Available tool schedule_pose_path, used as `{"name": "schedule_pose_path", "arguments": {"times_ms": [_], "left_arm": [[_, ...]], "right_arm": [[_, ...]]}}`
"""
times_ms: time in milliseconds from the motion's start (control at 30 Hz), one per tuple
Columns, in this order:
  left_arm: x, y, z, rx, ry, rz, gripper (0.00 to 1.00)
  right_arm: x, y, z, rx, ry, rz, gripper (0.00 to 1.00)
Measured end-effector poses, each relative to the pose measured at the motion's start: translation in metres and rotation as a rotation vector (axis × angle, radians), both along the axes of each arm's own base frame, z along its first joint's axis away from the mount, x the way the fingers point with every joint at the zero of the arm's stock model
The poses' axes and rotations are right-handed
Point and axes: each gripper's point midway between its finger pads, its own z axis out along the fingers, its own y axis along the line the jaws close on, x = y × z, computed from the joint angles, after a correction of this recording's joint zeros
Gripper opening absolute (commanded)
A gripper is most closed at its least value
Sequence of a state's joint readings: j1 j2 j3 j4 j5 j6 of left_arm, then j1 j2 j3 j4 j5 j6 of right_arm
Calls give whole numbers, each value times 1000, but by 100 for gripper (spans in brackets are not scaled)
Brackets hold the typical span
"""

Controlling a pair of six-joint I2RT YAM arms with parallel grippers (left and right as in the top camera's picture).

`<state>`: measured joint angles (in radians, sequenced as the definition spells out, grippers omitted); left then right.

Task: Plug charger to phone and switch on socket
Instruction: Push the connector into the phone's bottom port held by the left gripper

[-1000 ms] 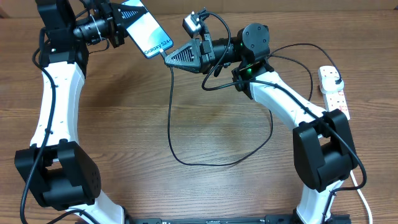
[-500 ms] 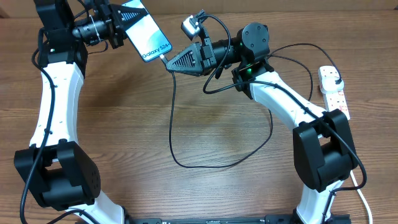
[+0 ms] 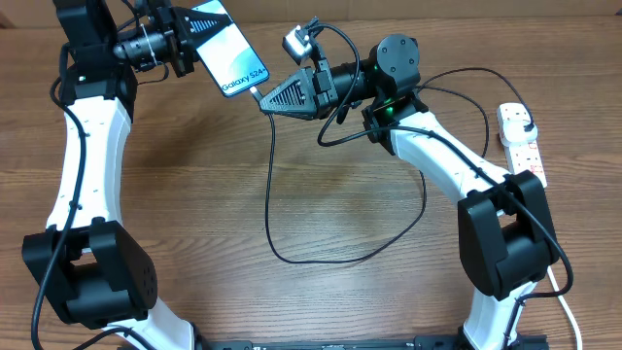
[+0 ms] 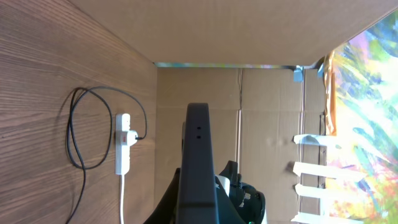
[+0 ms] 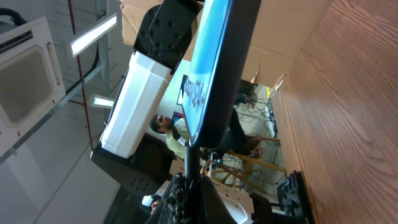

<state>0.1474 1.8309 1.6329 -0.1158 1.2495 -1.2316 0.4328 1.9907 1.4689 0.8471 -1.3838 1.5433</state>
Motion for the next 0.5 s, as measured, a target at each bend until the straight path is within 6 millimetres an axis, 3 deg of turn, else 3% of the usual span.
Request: {"name": "schedule_pose_path", "arguments": {"times_ms": [500], "left_arm": [[0,-7,-1,6,-4,-5,6]], "right_arm": [[0,0,-4,-20,33,10,4]]}}
